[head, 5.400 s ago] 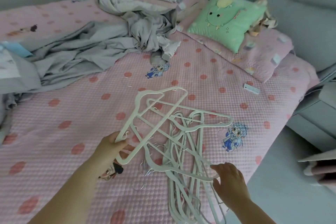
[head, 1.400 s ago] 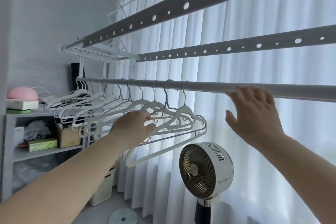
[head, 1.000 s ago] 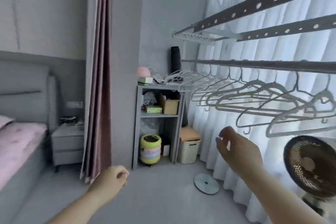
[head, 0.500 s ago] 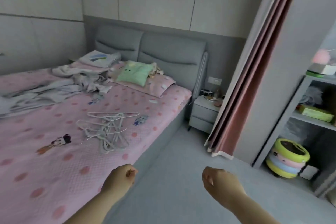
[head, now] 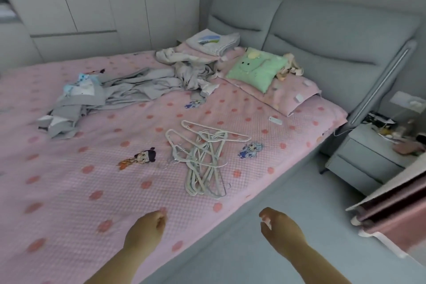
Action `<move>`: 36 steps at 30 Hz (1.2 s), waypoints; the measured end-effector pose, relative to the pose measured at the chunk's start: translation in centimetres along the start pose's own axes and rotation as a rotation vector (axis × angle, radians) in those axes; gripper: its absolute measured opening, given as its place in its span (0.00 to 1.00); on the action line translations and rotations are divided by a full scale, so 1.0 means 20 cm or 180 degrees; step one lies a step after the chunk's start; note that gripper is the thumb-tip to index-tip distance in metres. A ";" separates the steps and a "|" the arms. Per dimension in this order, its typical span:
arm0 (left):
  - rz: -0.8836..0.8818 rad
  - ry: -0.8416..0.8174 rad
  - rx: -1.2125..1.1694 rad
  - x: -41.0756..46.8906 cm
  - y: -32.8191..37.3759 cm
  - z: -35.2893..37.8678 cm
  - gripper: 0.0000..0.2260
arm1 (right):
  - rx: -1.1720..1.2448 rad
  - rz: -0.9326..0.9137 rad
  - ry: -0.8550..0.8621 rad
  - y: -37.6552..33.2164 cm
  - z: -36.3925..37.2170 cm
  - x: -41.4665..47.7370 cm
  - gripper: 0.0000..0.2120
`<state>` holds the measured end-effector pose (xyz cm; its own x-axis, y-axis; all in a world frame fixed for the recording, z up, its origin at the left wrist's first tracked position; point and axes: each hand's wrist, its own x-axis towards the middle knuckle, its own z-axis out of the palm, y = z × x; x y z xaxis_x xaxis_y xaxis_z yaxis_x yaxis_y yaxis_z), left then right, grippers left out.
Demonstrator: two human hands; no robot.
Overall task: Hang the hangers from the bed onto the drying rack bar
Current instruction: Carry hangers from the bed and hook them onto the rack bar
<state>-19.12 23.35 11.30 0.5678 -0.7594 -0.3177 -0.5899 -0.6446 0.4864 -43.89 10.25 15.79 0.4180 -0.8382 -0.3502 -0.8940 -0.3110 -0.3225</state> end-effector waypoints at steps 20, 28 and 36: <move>-0.0157 -0.0731 0.1367 1.46 -0.38 0.14 0.25 | -0.0099 0.0246 -0.0583 -0.39 0.34 1.40 0.21; 0.0331 -0.1081 0.1775 1.54 -0.76 0.27 0.25 | -0.0751 0.0028 -0.0742 -0.59 0.50 1.66 0.27; 0.0536 -0.1528 0.1852 1.55 -0.81 0.28 0.34 | -0.0918 0.0131 -0.0845 -0.62 0.59 1.70 0.27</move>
<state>4.78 9.80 -10.90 0.2107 -0.7210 -0.6601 -0.9284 -0.3590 0.0957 -16.76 -9.22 -2.45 0.3743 -0.7193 -0.5852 -0.9037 -0.4244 -0.0563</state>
